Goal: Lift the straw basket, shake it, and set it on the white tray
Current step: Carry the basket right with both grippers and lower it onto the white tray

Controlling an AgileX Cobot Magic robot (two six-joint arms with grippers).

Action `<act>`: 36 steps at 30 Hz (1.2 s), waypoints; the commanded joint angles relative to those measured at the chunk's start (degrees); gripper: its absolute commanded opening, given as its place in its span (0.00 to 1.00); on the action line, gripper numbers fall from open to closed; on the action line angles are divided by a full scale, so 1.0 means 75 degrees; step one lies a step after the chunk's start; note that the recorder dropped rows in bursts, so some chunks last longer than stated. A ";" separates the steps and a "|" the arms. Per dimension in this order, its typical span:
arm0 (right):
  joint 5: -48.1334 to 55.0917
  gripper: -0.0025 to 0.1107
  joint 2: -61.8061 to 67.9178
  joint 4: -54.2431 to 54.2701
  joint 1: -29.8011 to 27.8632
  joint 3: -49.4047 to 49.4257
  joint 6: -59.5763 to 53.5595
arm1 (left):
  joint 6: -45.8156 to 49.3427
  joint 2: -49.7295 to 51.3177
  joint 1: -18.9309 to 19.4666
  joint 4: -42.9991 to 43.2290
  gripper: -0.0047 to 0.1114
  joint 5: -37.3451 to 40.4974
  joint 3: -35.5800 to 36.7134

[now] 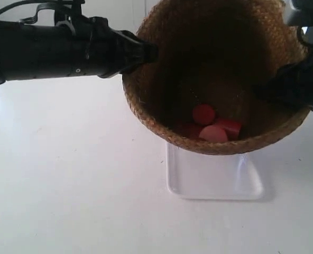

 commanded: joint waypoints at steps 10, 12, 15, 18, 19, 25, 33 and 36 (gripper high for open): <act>0.1330 0.02 0.0920 -0.0274 -0.0051 -0.0754 -0.0040 | -0.0250 0.0608 0.0016 0.0363 0.04 0.0469 -0.0388; 0.1381 0.02 0.0957 -0.0274 -0.0051 -0.0754 -0.0088 | -0.0621 0.0592 0.0016 0.0363 0.04 0.0388 -0.0388; 0.1566 0.02 0.1098 -0.0259 -0.0051 -0.0754 -0.0194 | -0.0623 0.0563 0.0016 0.0397 0.04 0.0241 -0.0388; 0.1828 0.02 0.1360 -0.0244 -0.0051 -0.0754 -0.0394 | -0.0875 0.0557 0.0016 0.0397 0.04 0.0223 -0.0388; 0.1900 0.02 0.1475 -0.0244 -0.0051 -0.0754 -0.0465 | -0.1010 0.0557 0.0016 0.0397 0.04 0.0223 -0.0388; 0.2069 0.02 0.1932 -0.0233 -0.0051 -0.0973 -0.0547 | -0.1396 0.0557 0.0016 0.0570 0.04 0.0117 -0.0388; 0.1821 0.02 0.1919 -0.0259 -0.0051 -0.1212 -0.0518 | -0.1396 0.0557 0.0016 0.1236 0.04 -0.0116 -0.0388; 0.1768 0.02 0.1919 -0.0235 -0.0051 -0.1212 -0.0518 | -0.1396 0.0557 0.0016 0.1220 0.04 -0.0116 -0.0388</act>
